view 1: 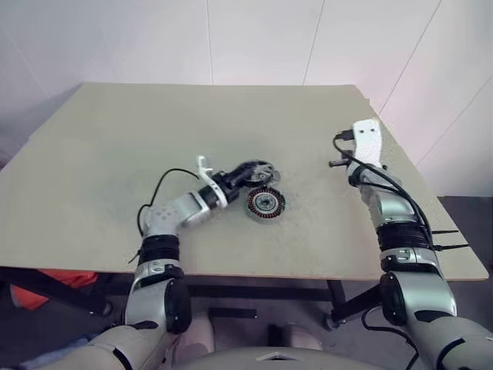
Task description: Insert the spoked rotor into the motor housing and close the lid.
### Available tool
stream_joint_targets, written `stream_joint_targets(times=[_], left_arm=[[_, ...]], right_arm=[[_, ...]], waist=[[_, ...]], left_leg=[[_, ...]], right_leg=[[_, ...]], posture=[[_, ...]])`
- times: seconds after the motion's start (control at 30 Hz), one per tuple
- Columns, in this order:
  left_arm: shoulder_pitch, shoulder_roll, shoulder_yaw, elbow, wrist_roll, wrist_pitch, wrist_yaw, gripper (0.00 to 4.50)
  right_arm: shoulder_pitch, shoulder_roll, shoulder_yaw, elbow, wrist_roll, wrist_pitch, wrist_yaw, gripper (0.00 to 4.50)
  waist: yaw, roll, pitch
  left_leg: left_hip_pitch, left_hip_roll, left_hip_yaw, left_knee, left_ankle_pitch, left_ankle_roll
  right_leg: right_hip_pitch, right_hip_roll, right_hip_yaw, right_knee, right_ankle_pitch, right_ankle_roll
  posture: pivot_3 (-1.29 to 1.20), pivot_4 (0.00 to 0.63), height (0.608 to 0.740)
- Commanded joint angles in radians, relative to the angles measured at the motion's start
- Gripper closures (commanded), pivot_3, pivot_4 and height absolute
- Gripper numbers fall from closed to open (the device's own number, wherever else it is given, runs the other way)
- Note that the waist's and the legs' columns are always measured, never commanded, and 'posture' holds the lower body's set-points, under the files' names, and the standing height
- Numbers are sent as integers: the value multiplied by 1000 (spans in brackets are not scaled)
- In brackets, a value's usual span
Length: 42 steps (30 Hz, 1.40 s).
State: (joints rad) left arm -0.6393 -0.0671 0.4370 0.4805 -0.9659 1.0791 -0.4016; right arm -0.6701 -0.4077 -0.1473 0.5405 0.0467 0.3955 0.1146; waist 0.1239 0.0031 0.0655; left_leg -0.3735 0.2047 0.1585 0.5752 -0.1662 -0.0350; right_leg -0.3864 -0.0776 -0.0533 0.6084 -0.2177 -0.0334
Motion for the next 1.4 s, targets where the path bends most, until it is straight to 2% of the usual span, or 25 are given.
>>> stream_joint_targets(times=[0.03,0.2,0.4,0.47,0.6,0.93,1.07,1.2,1.4], left_arm=[[-47,0,-36,9,14,-4,-13,3207],[-82,18,-101,108,105,-56,-37,3207],[-79,51,-138,141,165,-66,-67,3207],[-72,60,-154,141,187,-68,-81,2490],[-71,71,-168,132,211,-67,-93,1327],[-94,111,-149,36,188,-68,-134,1327],[-112,120,-106,-50,135,-37,-109,1327],[-113,124,-85,-120,99,-12,-93,1327],[-102,122,-87,-128,99,-8,-69,1327]], right_arm=[[-26,-15,-34,-15,-2,-27,-38,4500],[2,-10,-56,-54,4,-16,-59,4500],[9,-8,-63,-61,8,-14,-69,4500],[6,-5,-64,-59,9,-17,-72,4500],[1,5,-59,-58,10,-21,-69,4500],[4,26,-41,-84,15,-33,-20,4500],[16,36,-26,-128,25,-36,33,4500],[44,48,11,-201,47,-48,129,4500],[130,49,98,-422,143,-6,370,4500]], waist=[[-4,0,0],[-4,1,0],[-3,1,0],[-3,1,0],[-2,2,0],[-4,2,0],[-3,2,0],[-2,2,0],[-1,2,1]], left_leg=[[0,0,0,0,0,0],[-1,1,0,-1,1,-1],[-1,0,0,-1,1,-1],[-1,0,0,-1,1,-1],[1,0,0,-1,0,0],[3,1,1,-2,0,0],[1,1,1,-2,0,0],[0,1,1,-2,0,0],[0,1,1,-2,-1,2]], right_leg=[[-1,1,0,0,0,0],[-2,3,0,0,0,0],[-2,2,0,0,0,0],[-2,2,0,0,0,0],[0,2,0,0,0,0],[0,2,0,0,0,0],[-1,2,0,0,0,0],[-1,2,0,0,0,0],[-1,2,0,0,0,0]], posture=[[0,0,740],[0,0,740],[0,0,740],[0,0,740],[0,0,740],[0,0,740],[0,0,740],[0,0,740],[0,0,740]])
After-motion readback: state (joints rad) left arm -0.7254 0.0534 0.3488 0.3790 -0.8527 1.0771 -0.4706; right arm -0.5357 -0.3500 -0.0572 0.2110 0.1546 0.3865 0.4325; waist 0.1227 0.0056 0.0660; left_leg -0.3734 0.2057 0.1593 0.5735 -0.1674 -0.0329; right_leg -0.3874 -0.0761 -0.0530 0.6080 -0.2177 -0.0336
